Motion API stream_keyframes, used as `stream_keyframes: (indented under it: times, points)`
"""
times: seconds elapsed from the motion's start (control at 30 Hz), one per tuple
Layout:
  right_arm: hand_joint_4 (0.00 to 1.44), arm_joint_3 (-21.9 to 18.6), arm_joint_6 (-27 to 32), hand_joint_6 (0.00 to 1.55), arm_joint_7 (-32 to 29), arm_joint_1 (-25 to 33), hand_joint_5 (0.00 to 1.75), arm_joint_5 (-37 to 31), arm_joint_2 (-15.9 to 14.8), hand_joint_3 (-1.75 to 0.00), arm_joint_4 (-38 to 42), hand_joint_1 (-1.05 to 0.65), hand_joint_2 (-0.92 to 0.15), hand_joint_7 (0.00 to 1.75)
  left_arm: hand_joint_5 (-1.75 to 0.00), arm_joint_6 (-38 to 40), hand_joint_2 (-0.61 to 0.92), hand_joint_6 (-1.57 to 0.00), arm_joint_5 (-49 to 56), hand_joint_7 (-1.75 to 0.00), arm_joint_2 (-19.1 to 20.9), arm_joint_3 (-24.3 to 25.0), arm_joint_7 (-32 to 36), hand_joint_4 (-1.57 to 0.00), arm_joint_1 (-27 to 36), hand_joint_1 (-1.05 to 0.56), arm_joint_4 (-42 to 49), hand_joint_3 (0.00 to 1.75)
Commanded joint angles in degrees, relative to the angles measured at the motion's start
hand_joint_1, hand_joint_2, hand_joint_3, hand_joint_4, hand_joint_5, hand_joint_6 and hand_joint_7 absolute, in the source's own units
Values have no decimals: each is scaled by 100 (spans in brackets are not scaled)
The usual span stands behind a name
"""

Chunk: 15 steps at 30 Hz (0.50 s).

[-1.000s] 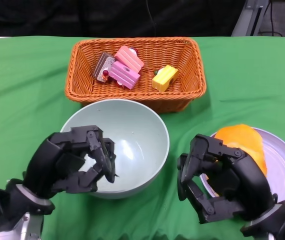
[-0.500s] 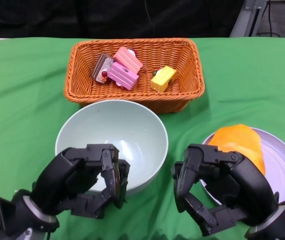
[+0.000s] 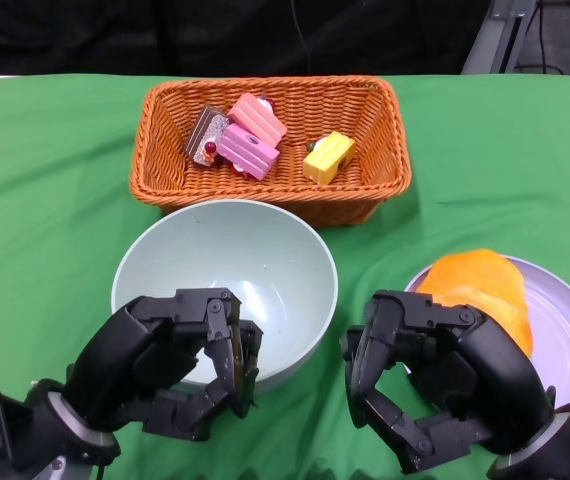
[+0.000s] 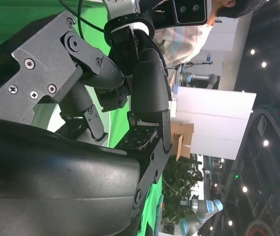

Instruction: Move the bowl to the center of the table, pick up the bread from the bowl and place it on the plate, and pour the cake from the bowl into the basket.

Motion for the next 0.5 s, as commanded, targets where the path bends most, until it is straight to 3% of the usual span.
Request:
stream_keyframes:
  times: [0.03, 0.5]
  points:
    - [80, -49, -50, 75, -26, -54, 174, 47, -25, -119, 80, -10, -42, 137, -174, -60, 65, -72, 39, -158, -4, 105, -65, -81, -57, -15, 119, 90]
    - [80, -83, -108, 74, -6, -121, 174, 61, -16, -122, 225, -10, -40, 139, -175, 26, 64, -74, 101, -156, -60, 180, -175, -80, -152, -14, 266, 93]
